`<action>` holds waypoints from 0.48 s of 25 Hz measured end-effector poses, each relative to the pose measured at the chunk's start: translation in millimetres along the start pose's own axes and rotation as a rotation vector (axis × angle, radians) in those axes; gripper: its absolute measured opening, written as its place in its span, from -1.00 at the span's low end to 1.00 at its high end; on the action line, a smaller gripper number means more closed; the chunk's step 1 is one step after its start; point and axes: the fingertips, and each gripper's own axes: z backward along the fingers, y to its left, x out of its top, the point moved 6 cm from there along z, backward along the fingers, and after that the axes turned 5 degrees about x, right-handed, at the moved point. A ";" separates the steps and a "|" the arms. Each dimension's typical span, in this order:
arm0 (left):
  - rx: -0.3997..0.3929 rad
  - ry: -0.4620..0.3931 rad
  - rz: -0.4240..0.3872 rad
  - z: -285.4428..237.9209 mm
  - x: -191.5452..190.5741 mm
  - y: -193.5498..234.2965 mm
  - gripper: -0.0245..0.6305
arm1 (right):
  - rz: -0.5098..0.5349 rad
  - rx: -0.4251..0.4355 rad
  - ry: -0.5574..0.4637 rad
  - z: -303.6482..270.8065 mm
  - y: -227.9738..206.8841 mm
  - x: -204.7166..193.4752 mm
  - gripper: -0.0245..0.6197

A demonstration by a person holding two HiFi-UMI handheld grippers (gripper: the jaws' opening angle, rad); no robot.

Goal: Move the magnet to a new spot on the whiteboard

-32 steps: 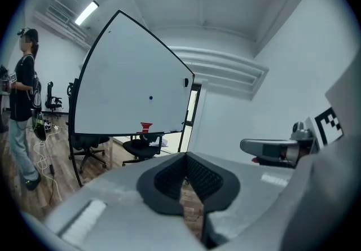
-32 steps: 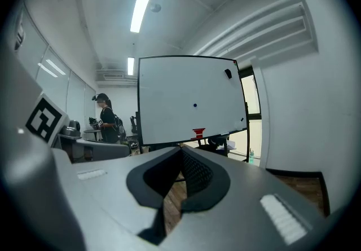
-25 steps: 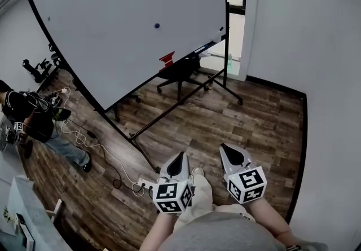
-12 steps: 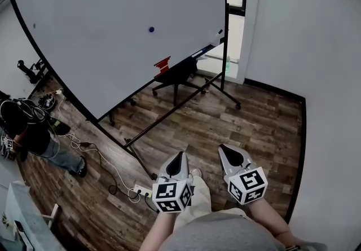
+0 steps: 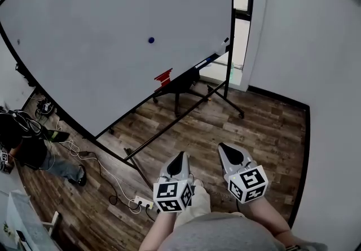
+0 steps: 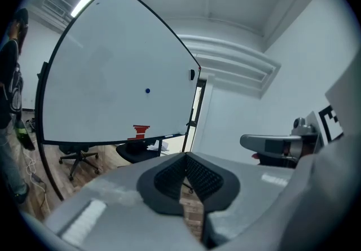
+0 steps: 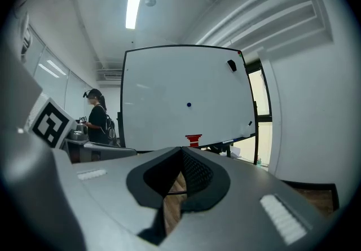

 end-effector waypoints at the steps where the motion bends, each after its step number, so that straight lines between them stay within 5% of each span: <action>1: -0.001 -0.002 0.000 -9.6 5.3 4.7 -0.91 | 0.002 0.002 0.000 -10.5 -4.4 3.6 -0.92; 12: 0.013 -0.020 -0.001 -111.3 60.8 54.3 -0.91 | 0.035 0.013 -0.003 -116.5 -54.0 45.2 -0.92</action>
